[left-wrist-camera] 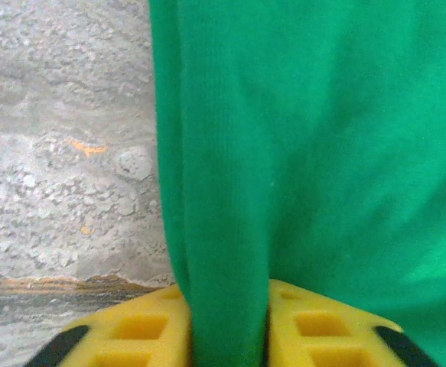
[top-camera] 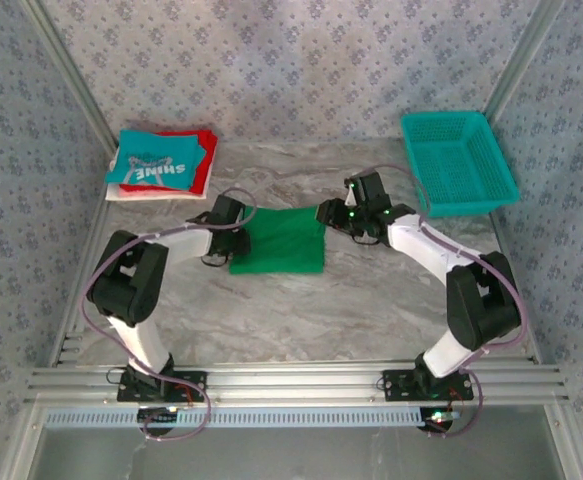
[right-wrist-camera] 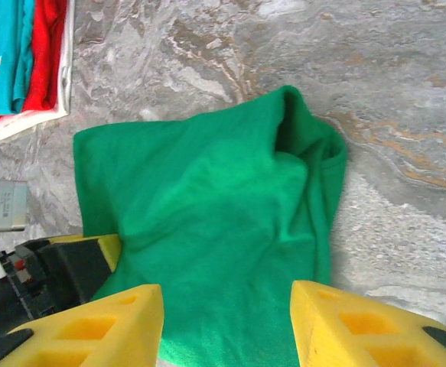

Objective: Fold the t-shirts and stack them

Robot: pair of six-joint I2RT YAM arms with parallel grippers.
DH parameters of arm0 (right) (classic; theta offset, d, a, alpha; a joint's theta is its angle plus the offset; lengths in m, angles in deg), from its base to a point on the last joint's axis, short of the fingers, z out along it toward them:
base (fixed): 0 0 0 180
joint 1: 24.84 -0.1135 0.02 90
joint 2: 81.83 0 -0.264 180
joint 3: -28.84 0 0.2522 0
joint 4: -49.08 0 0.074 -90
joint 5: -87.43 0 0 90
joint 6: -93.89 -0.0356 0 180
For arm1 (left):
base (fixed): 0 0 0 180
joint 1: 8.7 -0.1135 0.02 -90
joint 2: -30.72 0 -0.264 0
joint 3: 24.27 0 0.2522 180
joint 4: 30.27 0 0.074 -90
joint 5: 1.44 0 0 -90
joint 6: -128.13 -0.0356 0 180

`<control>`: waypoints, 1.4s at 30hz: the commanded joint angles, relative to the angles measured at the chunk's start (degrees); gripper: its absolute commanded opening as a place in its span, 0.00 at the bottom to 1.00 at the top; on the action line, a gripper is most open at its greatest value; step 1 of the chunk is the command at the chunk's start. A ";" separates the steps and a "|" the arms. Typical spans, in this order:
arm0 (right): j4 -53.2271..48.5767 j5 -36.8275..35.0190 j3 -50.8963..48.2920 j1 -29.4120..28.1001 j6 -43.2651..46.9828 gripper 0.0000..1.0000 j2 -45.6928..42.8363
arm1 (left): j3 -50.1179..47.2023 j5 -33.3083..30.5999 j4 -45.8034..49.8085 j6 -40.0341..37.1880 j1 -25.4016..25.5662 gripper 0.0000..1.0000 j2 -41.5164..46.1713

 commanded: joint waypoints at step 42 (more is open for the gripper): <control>3.05 7.39 -3.21 2.30 5.63 0.87 -4.67 | 39.28 5.04 15.32 -18.78 -13.20 0.00 -5.60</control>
